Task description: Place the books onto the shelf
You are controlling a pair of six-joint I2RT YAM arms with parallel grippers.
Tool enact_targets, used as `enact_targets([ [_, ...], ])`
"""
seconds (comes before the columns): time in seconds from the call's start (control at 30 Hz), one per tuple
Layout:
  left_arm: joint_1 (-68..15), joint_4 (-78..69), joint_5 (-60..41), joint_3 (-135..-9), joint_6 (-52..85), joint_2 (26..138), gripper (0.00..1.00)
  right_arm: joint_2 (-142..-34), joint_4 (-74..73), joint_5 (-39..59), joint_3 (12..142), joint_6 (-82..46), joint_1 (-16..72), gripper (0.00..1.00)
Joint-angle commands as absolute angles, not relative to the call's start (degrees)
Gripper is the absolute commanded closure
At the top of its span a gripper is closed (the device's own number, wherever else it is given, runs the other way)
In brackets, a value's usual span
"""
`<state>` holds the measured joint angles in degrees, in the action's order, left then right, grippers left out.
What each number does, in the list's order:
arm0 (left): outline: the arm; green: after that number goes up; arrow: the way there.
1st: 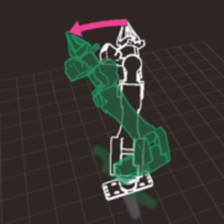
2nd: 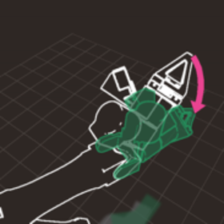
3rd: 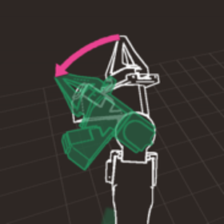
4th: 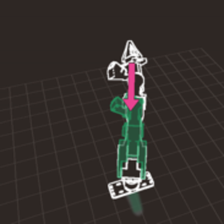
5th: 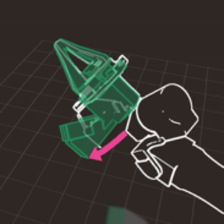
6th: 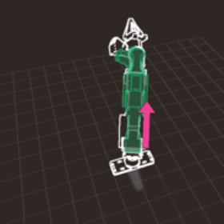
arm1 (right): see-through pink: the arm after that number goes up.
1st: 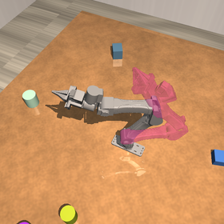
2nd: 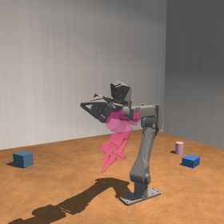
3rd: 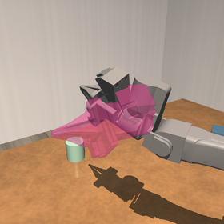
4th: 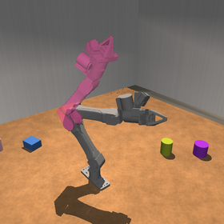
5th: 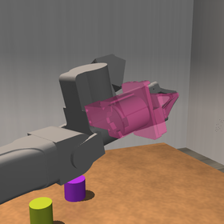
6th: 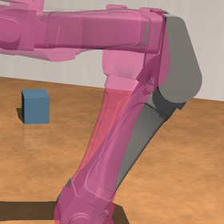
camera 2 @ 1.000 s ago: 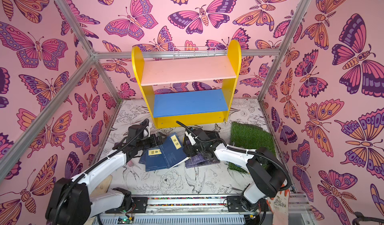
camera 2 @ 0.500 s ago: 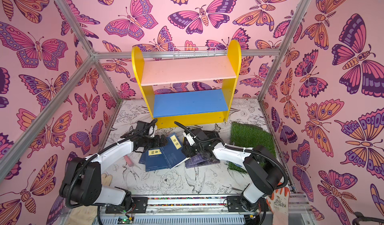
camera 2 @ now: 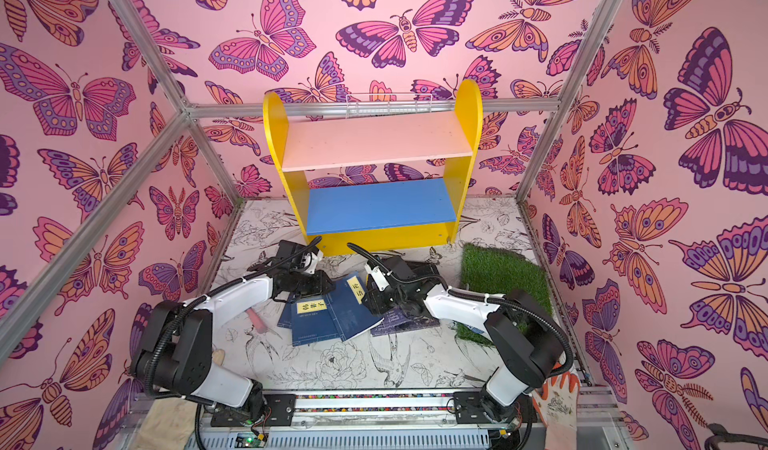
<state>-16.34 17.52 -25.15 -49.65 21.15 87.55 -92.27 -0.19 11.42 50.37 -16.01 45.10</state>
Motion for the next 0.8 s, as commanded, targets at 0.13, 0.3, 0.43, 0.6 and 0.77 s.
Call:
enact_targets([
  [0.13, -16.38, 18.1, -25.17, -49.19, 21.64, 81.53, 1.0, -93.21, 5.98, 10.61, 48.6, -16.53, 45.61, 0.35],
  [0.3, -14.37, 18.28, -24.16, -48.02, 25.05, 69.57, 1.0, -87.55, 5.01, 10.63, 48.34, -17.29, 45.66, 0.34],
  [0.43, -8.96, 14.8, -26.27, -45.88, 32.71, 60.51, 1.0, -82.48, 8.89, 10.44, 51.09, -16.17, 44.62, 0.33],
  [0.6, -5.96, -5.55, -27.15, -38.22, 49.08, 53.19, 1.0, -79.34, 11.16, 19.29, 55.8, -16.05, 42.91, 0.32],
  [0.77, -6.02, -38.12, -22.09, -27.59, 67.44, 54.75, 1.0, -77.93, 2.37, 27.33, 56.63, -25.53, 41.6, 0.29],
])
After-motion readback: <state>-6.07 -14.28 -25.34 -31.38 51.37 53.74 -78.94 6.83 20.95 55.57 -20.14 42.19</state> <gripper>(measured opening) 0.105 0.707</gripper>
